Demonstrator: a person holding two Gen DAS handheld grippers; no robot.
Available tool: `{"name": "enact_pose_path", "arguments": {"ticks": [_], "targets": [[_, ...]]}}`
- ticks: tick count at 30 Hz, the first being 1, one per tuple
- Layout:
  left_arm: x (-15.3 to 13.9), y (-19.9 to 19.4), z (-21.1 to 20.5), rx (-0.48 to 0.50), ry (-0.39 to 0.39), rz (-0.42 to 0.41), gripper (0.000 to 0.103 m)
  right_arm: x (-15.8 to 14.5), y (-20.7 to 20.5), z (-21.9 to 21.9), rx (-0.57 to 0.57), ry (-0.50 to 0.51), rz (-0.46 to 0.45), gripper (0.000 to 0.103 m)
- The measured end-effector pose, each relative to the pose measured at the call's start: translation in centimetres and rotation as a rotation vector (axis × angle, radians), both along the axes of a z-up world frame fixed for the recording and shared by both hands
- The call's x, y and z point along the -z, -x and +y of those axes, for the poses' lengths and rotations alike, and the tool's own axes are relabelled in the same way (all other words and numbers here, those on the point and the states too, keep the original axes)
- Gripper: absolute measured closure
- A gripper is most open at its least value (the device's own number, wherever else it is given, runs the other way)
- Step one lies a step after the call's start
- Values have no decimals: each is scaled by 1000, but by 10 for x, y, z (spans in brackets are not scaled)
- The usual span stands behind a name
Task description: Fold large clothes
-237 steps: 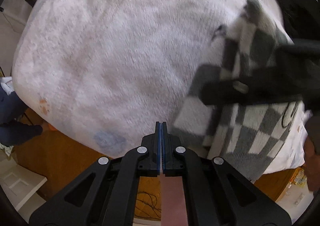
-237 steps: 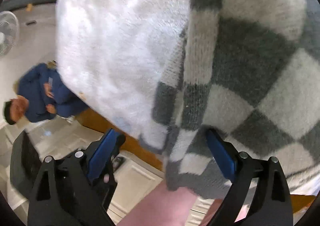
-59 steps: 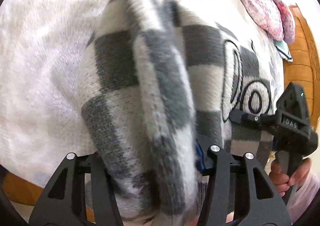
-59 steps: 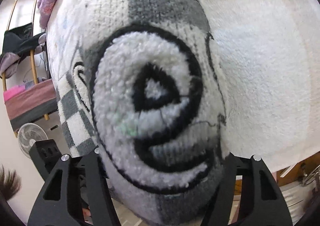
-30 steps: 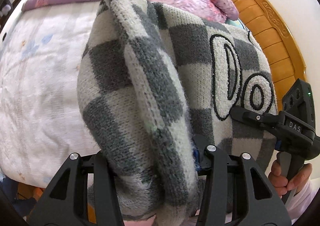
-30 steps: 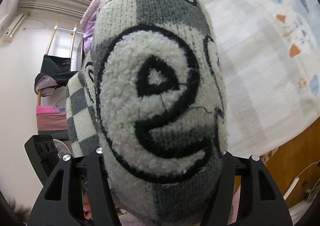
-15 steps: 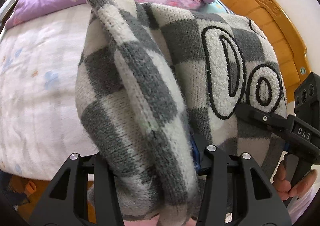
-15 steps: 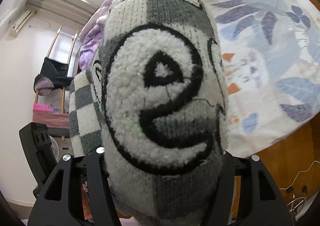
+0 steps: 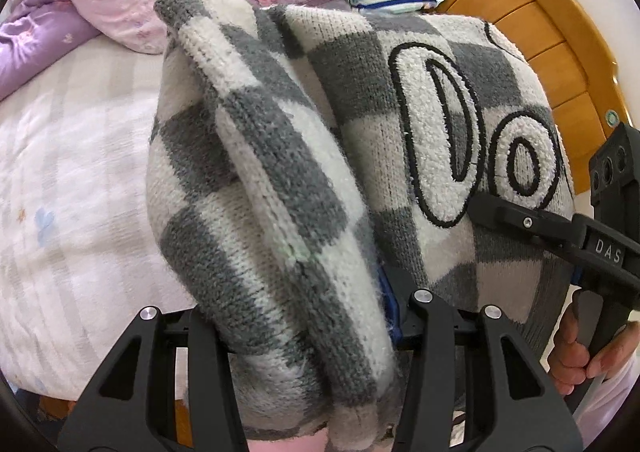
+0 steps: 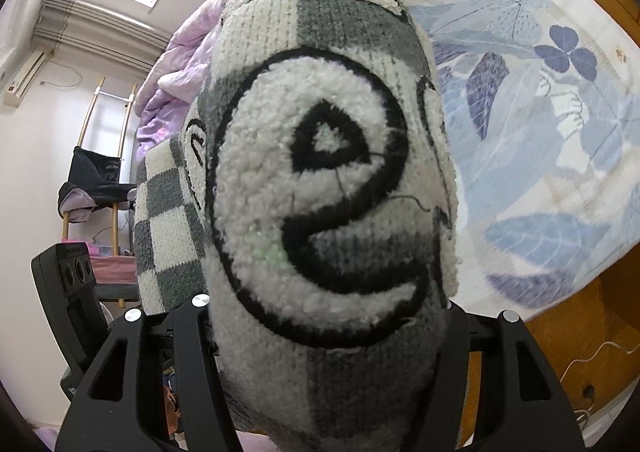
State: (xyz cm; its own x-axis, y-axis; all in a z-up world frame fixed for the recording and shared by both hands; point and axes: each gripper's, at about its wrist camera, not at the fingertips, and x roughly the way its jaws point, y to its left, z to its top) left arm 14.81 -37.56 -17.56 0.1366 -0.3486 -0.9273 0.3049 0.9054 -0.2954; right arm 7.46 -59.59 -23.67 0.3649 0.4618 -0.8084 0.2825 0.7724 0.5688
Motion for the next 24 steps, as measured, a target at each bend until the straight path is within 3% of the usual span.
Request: {"name": "enact_pose_path", "arguments": {"ticks": [13, 20, 24], "targets": [[42, -58, -121, -1, -96, 66, 57, 44, -58, -121, -15, -102, 98, 45], [89, -67, -203, -66, -200, 105, 57, 91, -71, -193, -79, -191, 159, 45], [135, -73, -247, -91, -228, 157, 57, 131, -82, -232, -110, -209, 213, 45]]}}
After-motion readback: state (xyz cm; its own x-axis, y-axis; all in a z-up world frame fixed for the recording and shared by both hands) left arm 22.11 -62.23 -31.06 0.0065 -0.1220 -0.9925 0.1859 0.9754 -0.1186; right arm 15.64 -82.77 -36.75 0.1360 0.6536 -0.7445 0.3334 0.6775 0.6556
